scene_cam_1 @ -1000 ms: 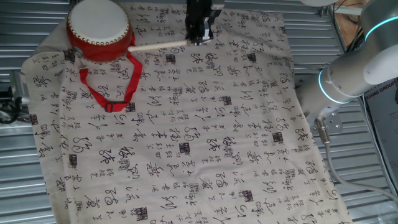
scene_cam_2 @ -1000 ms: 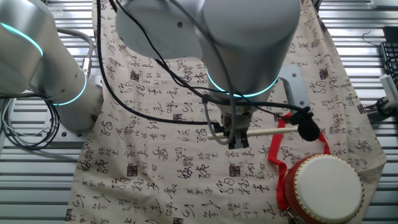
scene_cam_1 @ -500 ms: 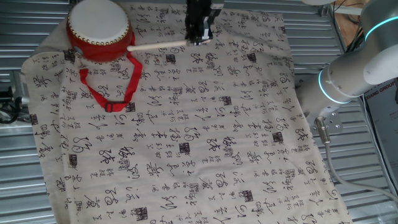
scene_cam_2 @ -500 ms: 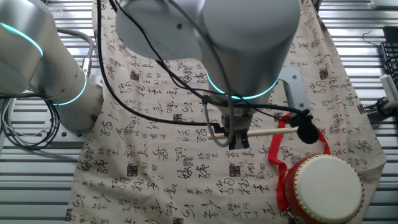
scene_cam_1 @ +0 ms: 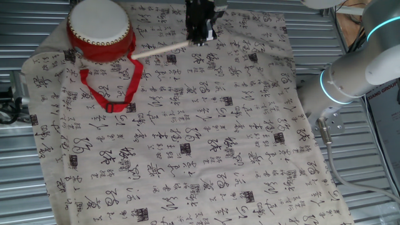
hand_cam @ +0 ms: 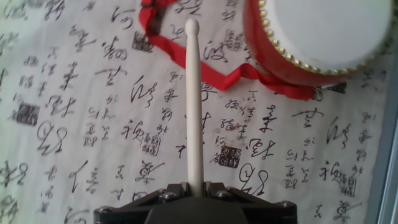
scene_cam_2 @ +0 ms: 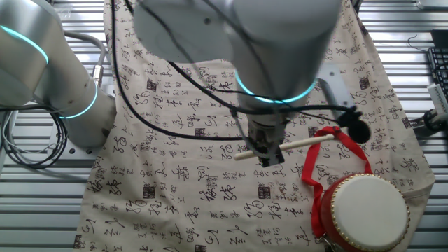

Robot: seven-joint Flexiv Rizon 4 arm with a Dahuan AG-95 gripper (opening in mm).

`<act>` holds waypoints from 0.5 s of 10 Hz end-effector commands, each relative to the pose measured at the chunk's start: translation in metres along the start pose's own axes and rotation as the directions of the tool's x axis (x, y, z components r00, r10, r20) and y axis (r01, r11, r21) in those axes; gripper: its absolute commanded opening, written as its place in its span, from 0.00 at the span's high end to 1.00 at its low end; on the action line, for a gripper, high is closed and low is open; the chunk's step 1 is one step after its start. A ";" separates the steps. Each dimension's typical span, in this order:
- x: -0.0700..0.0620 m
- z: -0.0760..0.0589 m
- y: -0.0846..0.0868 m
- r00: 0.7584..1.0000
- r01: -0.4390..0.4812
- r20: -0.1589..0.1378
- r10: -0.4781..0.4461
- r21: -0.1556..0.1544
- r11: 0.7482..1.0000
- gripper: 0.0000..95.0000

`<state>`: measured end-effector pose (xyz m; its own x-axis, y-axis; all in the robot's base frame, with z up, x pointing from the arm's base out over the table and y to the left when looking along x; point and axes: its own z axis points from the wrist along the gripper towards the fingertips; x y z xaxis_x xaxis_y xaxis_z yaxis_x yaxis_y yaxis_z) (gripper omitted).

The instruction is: Play the drum

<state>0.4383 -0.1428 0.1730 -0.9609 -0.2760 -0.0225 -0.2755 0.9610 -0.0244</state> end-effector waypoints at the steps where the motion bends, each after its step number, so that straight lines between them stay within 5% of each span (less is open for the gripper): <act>1: 0.001 0.000 0.000 1.000 -0.011 -0.018 0.011 -0.009 1.000 1.00; 3: 0.001 0.000 0.000 0.983 -0.181 -0.021 0.181 0.017 0.983 1.00; 5: 0.001 0.000 0.000 0.955 -0.295 -0.020 0.295 0.004 0.956 1.00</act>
<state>0.4378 -0.1429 0.1733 -0.9744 -0.2224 0.0338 -0.2226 0.9749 -0.0037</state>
